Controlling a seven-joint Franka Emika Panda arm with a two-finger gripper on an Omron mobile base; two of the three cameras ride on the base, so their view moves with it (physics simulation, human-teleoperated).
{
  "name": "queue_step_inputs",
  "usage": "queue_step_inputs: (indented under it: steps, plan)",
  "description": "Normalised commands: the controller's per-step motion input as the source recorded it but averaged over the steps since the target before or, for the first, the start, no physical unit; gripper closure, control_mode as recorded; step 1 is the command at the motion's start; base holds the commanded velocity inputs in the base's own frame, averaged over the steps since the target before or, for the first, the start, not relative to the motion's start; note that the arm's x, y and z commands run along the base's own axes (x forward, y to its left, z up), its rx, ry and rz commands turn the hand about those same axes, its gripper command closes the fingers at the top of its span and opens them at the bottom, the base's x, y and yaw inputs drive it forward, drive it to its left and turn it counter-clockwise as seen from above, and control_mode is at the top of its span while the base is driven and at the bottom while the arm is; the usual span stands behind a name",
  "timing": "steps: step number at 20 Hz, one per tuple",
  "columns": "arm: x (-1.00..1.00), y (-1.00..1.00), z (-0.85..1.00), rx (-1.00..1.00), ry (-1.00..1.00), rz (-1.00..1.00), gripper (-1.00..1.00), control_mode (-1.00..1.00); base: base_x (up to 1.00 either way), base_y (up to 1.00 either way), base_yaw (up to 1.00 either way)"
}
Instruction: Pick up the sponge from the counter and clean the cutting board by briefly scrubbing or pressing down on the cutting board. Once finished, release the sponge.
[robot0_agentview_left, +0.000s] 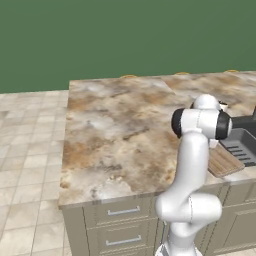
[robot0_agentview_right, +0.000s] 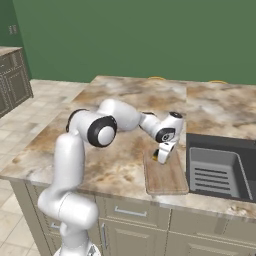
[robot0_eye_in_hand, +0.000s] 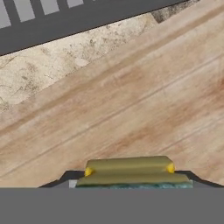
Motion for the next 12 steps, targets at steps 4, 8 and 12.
queue_step_inputs:
  steps: [4, 8, 12]
  plan:
    - [0.80, -0.12, -0.11, 0.04, -0.04, 0.00, 1.00, -1.00, 0.00, 0.00, 0.00]
    - [0.72, -0.02, -0.05, 0.03, -0.05, 0.00, 1.00, -1.00, 0.00, 0.00, 0.00]
    - [0.23, -0.03, -0.03, 0.00, 0.00, 0.00, 1.00, -1.00, 0.00, 0.00, 0.00]
